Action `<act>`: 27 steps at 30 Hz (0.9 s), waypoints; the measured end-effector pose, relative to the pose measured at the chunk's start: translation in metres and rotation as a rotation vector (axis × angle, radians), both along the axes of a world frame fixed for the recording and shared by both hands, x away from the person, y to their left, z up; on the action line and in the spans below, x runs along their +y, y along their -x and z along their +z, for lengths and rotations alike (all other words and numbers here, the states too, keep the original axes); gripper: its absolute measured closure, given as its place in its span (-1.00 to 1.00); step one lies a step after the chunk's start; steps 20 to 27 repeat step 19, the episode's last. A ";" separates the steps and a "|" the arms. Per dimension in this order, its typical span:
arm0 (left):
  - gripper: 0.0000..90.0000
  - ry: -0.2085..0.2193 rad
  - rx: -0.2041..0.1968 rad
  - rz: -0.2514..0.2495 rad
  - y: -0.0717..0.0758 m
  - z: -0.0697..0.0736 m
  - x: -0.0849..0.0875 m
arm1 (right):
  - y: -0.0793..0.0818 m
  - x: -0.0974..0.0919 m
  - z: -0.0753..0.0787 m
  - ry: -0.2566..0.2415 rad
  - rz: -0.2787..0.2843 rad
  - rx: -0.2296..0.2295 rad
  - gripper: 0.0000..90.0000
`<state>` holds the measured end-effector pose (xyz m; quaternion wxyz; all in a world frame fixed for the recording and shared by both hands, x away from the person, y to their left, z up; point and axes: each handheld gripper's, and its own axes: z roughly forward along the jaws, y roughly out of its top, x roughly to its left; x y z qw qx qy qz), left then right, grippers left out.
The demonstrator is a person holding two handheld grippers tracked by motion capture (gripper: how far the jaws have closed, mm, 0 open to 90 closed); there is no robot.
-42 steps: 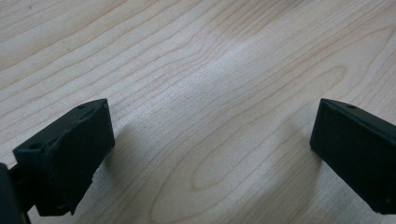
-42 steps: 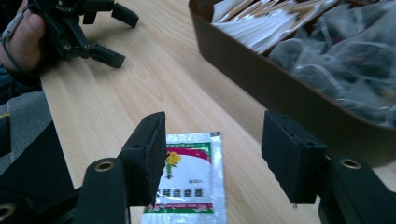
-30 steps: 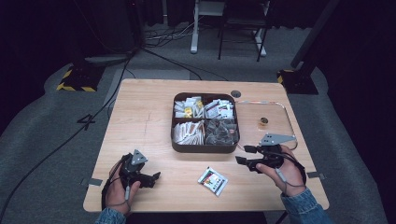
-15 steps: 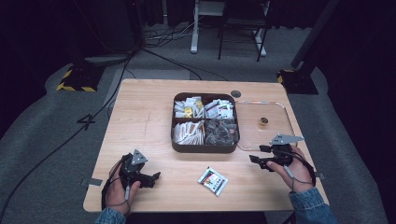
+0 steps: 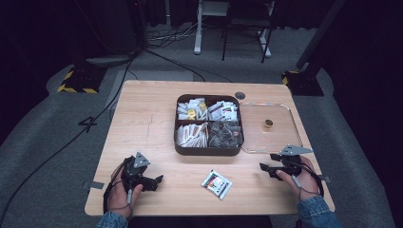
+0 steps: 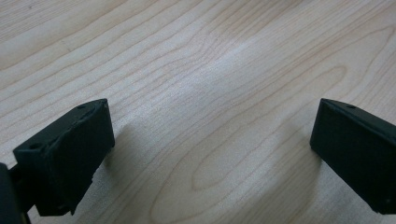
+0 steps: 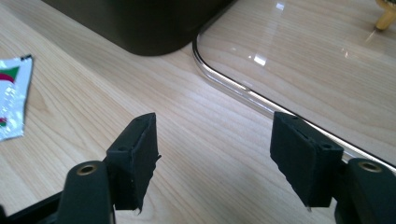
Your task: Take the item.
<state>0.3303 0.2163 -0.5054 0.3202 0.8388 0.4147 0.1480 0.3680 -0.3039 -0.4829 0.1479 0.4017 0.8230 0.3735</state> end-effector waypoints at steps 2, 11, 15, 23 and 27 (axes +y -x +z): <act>-1.00 0.000 0.000 0.000 0.000 0.000 0.000 | 0.000 0.000 -0.003 0.032 0.004 0.008 -0.34; -1.00 0.000 0.000 0.000 0.000 0.000 0.000 | 0.001 0.000 -0.018 0.069 0.012 -0.010 -0.70; -1.00 0.004 0.000 0.018 0.000 0.000 0.000 | 0.000 0.001 -0.022 0.062 -0.001 -0.029 -0.84; -1.00 0.000 0.001 0.028 0.001 0.000 0.000 | 0.000 0.001 -0.022 0.060 -0.004 -0.029 -0.84; -1.00 0.000 0.001 0.028 0.001 0.000 0.000 | 0.000 0.001 -0.022 0.060 -0.004 -0.029 -0.84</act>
